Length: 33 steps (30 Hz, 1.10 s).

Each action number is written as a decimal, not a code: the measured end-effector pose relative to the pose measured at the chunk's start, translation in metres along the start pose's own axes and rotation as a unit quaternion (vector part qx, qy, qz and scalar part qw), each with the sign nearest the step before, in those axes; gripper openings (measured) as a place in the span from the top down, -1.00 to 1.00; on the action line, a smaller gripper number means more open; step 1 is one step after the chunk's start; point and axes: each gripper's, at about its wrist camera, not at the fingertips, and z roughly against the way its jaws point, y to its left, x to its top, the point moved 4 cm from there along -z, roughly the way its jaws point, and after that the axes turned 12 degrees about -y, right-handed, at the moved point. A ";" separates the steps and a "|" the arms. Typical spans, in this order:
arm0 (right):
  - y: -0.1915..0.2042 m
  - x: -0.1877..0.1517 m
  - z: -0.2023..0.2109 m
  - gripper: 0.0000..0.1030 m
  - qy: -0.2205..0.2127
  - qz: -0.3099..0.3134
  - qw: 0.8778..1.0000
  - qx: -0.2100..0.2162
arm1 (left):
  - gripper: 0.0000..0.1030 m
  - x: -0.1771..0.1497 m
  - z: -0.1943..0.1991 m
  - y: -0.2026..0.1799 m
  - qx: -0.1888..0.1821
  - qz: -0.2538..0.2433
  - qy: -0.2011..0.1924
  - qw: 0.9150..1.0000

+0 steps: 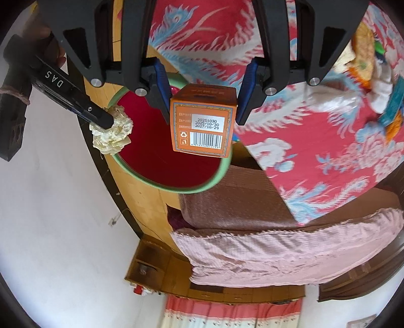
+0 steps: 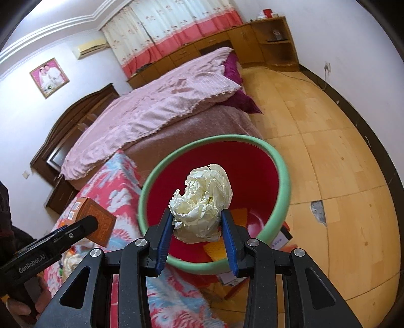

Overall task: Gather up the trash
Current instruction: 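Open the left tool while the right tool opens, dropping both items into the bucket, then move the left tool to the snack packet and grasp it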

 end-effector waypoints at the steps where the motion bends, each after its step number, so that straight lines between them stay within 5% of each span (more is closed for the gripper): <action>1: -0.003 0.000 -0.002 0.22 0.001 0.000 1.000 -0.003 | 0.06 0.000 -0.005 -0.003 -0.003 -0.003 0.003 1.000; 16: -0.013 -0.003 -0.020 0.16 0.012 -0.004 1.000 -0.014 | 0.04 -0.002 -0.029 -0.019 -0.026 -0.017 0.011 0.999; 33: 0.006 0.000 0.003 0.08 -0.008 -0.007 1.000 -0.002 | 0.04 -0.002 0.009 0.007 -0.008 0.018 -0.011 1.000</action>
